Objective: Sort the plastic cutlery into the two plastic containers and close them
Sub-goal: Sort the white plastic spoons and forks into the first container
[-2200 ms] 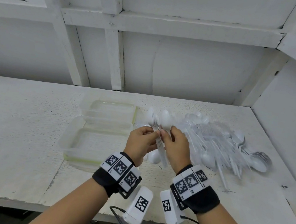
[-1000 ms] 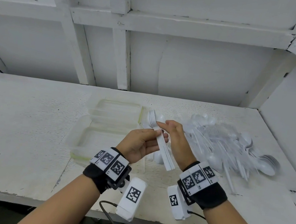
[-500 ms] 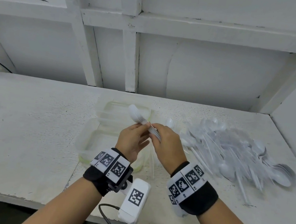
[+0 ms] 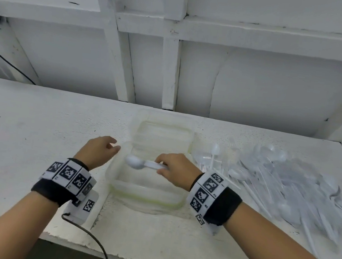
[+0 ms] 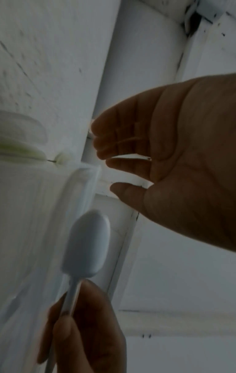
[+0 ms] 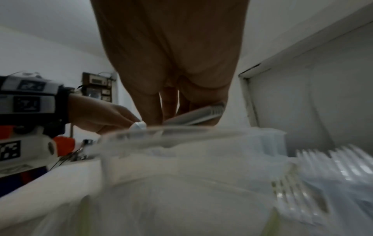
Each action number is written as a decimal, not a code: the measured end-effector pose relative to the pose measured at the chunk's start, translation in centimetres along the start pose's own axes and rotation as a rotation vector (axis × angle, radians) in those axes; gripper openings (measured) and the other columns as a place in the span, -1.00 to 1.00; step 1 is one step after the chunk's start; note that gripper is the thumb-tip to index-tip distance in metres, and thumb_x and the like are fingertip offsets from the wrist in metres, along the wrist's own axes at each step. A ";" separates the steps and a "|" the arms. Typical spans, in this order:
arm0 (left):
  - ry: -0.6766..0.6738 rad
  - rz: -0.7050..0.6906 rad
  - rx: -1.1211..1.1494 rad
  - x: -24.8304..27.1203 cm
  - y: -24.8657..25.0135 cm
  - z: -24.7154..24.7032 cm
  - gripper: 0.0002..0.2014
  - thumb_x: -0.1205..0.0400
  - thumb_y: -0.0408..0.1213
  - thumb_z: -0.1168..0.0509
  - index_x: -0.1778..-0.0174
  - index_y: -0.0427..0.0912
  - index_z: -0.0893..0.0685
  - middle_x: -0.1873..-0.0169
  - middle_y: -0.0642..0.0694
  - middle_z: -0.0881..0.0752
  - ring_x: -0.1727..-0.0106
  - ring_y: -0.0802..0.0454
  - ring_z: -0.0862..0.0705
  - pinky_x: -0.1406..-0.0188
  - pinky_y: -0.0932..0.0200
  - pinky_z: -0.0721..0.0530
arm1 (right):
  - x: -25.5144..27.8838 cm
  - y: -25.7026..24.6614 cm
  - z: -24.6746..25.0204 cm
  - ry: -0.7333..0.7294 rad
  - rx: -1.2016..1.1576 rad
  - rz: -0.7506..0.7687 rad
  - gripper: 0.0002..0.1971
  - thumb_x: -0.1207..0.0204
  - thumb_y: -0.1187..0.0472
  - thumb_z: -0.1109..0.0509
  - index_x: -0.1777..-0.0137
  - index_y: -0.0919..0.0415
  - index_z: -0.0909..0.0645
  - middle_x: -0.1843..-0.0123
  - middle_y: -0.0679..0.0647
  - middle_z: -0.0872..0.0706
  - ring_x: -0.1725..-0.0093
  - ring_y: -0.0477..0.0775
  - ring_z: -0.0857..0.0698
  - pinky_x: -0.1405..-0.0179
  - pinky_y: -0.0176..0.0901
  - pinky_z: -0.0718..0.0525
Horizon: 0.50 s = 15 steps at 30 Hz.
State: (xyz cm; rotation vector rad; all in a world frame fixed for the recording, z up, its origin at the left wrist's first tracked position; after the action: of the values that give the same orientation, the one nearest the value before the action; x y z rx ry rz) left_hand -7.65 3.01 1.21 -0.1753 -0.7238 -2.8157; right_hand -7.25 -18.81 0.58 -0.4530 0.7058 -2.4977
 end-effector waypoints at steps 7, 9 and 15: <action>-0.104 0.015 0.162 0.3 -0.5 -1.6 -0.69 -0.68 -0.28 -0.19 -0.33 -0.27 -0.58 0.12 -0.18 -0.71 0.18 -0.06 -0.70 0.48 0.25 -0.63 | -1.7 -0.7 -3.3 -0.248 0.130 0.017 -0.67 -0.60 0.21 -0.31 -0.35 0.22 -0.50 -0.24 0.24 -0.63 -0.19 0.20 -0.61 -0.13 -0.06 -0.56; -0.099 0.013 0.178 0.3 -0.5 -1.6 -0.69 -0.68 -0.30 -0.18 -0.32 -0.28 -0.58 0.12 -0.20 -0.72 0.20 -0.07 -0.70 0.47 0.24 -0.63 | -1.8 -0.6 -3.6 -0.274 0.129 0.030 -0.68 -0.59 0.23 -0.32 -0.32 0.25 -0.52 -0.24 0.22 -0.65 -0.22 0.16 -0.60 -0.11 -0.15 -0.52; -0.088 0.024 0.202 0.2 -0.6 -1.6 -0.70 -0.67 -0.30 -0.20 -0.31 -0.27 -0.59 0.14 -0.21 -0.72 0.24 -0.12 -0.73 0.34 0.11 -0.73 | -2.3 -0.2 -3.6 -0.296 0.082 0.026 -0.71 -0.56 0.19 -0.37 -0.25 0.26 -0.61 -0.21 0.20 -0.67 -0.01 0.04 -0.56 0.13 -0.29 -0.44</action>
State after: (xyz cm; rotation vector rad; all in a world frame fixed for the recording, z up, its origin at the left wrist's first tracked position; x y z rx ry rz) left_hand -8.12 2.66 -0.45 -0.2712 -1.0128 -2.7046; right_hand -6.99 -15.98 -2.60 -0.7575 0.4869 -2.3566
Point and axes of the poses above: each hand's wrist, its own x-axis away from the middle knuckle, its own z-axis out of the back of the hand, y = z × x, the point moved 2 cm from there along -x, towards the middle knuckle
